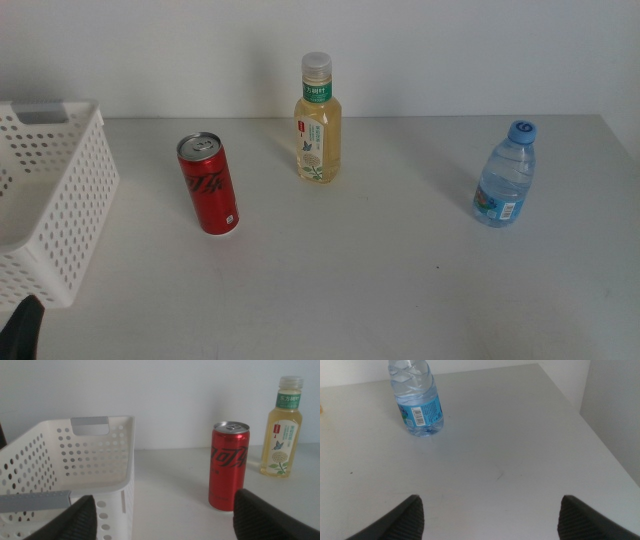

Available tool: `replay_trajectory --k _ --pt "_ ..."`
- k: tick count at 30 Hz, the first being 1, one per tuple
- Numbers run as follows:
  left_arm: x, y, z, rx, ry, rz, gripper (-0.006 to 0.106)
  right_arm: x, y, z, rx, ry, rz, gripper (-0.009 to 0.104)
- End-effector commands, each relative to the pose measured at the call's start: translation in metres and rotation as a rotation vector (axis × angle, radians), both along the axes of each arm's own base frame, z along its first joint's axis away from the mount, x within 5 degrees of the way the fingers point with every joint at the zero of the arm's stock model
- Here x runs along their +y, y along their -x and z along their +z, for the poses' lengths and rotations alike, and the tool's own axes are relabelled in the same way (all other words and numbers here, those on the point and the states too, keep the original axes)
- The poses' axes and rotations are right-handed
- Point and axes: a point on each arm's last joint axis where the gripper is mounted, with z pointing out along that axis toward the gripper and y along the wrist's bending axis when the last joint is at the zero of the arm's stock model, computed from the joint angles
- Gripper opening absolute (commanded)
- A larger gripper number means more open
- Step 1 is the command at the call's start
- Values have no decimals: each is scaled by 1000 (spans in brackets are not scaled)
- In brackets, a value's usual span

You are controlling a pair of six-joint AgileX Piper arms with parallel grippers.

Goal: Use arms to grab the bottles and put them into the dustbin to the left of the table.

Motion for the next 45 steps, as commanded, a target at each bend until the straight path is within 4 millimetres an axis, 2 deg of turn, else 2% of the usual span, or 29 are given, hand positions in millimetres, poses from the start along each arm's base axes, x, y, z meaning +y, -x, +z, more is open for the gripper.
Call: replay_trajectory --k 1,6,17,29,33,45 --pt "-1 -1 8 -85 18 -7 93 0 0 8 -91 32 8 71" --pt "-3 -10 12 -89 20 -41 93 0 0 8 -91 32 8 71" --pt "-26 -51 7 -30 -21 -222 93 0 0 8 -91 32 8 71" --pt "-39 -94 -20 -49 11 -240 93 0 0 8 -91 32 8 71" --pt "-40 -97 -34 47 35 -244 93 0 0 8 -91 32 8 71" --pt "-41 -97 -35 54 48 -252 93 0 0 8 -91 32 8 71"
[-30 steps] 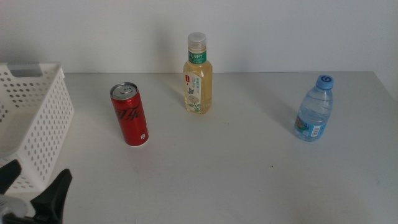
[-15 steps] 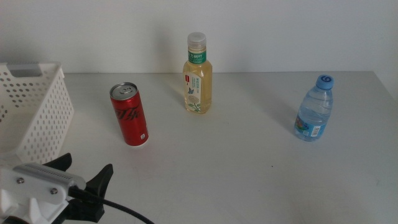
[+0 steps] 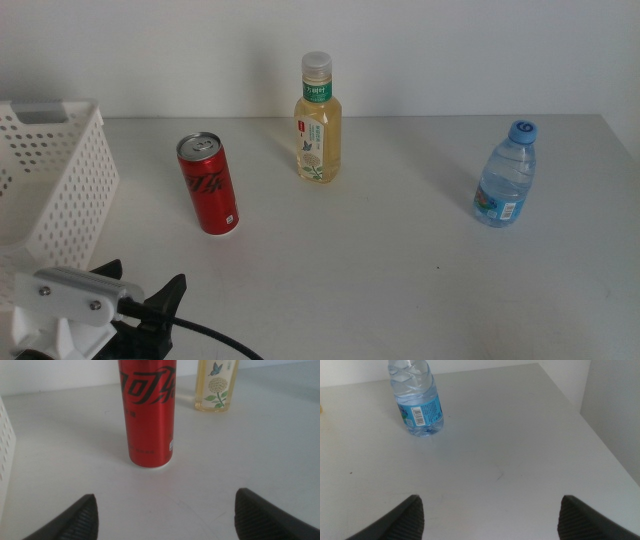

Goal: Use arms to grab the bottles and put them into the dustbin to the left of the table.

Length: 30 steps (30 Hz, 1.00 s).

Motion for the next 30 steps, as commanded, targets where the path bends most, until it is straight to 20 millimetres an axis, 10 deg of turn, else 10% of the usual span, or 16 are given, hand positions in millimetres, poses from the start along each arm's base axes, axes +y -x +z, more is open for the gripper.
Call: replay_trajectory --k 1,9,30 --pt "0 2 17 -167 80 1 93 0 0 8 -91 32 8 71" --pt "-3 -7 22 -183 120 4 93 0 0 8 -91 32 8 71" --pt "-34 -119 37 -161 85 -27 93 0 0 8 -91 32 8 71"
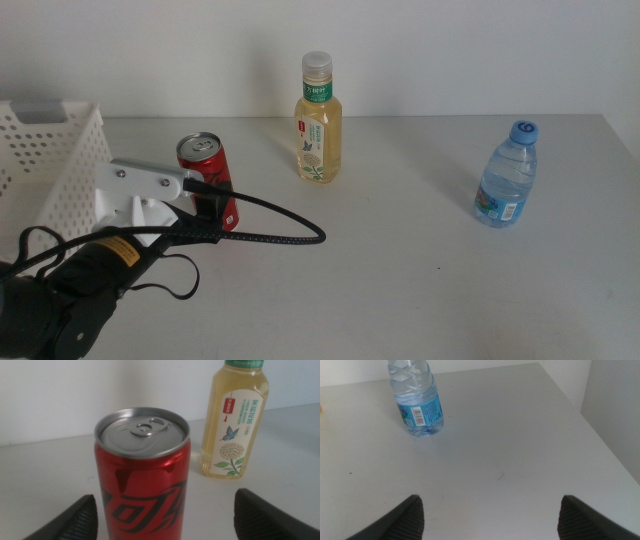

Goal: Use arms to grab the bottles and put them into the dustbin to the left of the table.

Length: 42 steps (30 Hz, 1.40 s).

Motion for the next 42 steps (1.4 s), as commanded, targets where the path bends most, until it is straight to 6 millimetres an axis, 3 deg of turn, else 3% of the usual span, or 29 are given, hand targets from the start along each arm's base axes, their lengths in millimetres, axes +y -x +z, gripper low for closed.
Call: replay_trajectory --k 1,13,24,26,29,33,36,37,42 --pt "-5 -12 18 -101 39 -6 93 0 0 8 -91 32 8 71" --pt "-16 -55 6 -109 24 -7 93 0 0 8 -91 32 8 71" --pt "-20 -79 -7 -100 31 10 90 0 0 8 -91 32 8 71" --pt "-20 -81 -8 -95 31 13 83 0 0 8 -91 32 8 71" --pt "-20 -81 -8 -86 30 14 63 0 0 8 -91 32 8 71" --pt "-20 -80 -10 -21 55 22 26 0 0 8 -91 32 8 71" --pt "-20 -77 -1 23 28 8 3 0 0 8 -91 32 8 71" --pt "-21 -75 5 35 12 -2 -2 0 0 8 -91 32 8 71" --pt "-18 -62 47 102 -59 -19 -2 0 0 8 -91 32 8 71"
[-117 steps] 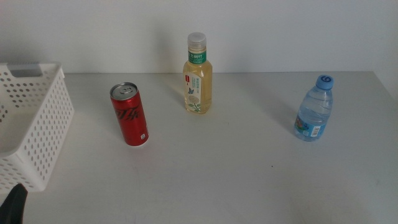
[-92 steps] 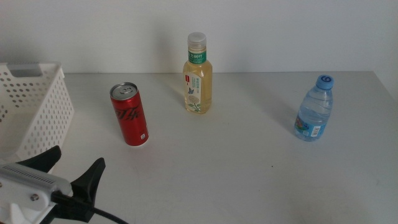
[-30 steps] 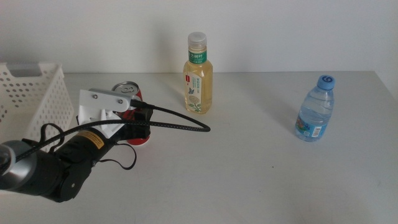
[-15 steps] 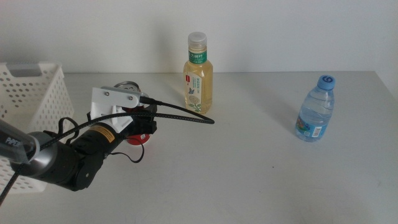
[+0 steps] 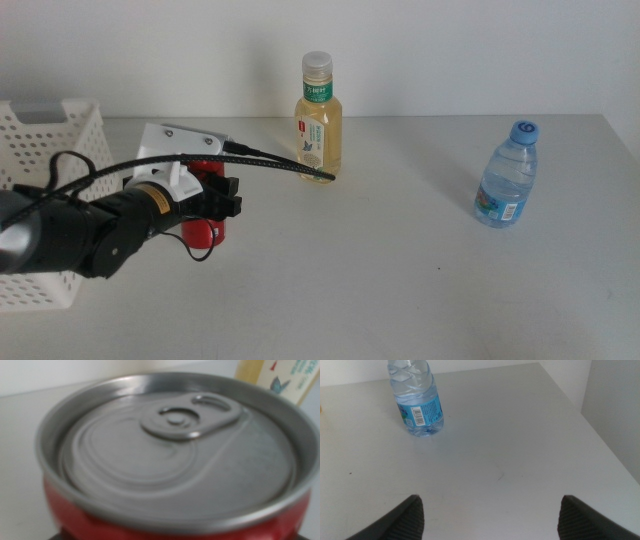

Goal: Use arms to grab the bottles and put them into the dustbin to the left of the table.

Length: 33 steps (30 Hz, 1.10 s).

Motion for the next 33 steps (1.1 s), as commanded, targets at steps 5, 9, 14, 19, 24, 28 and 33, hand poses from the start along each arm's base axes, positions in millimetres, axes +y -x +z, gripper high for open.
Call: replay_trajectory --k 5,9,14,19,24,28,33 --pt "4 2 107 -29 -83 14 -2 0 0 8 -91 32 8 71" --pt "11 -2 144 53 -178 62 -2 0 0 8 -91 32 8 71" --pt "23 -8 190 110 -296 86 -2 0 0 8 -91 32 8 71" --pt "58 -10 228 138 -264 118 -2 0 0 8 -91 32 8 71" --pt "103 -12 247 169 -229 170 -2 0 0 8 -91 32 8 71" --pt "143 -18 239 266 -241 250 -2 0 0 8 -91 32 8 71" --pt "183 -29 212 360 -236 320 -2 0 0 8 -91 32 8 71"
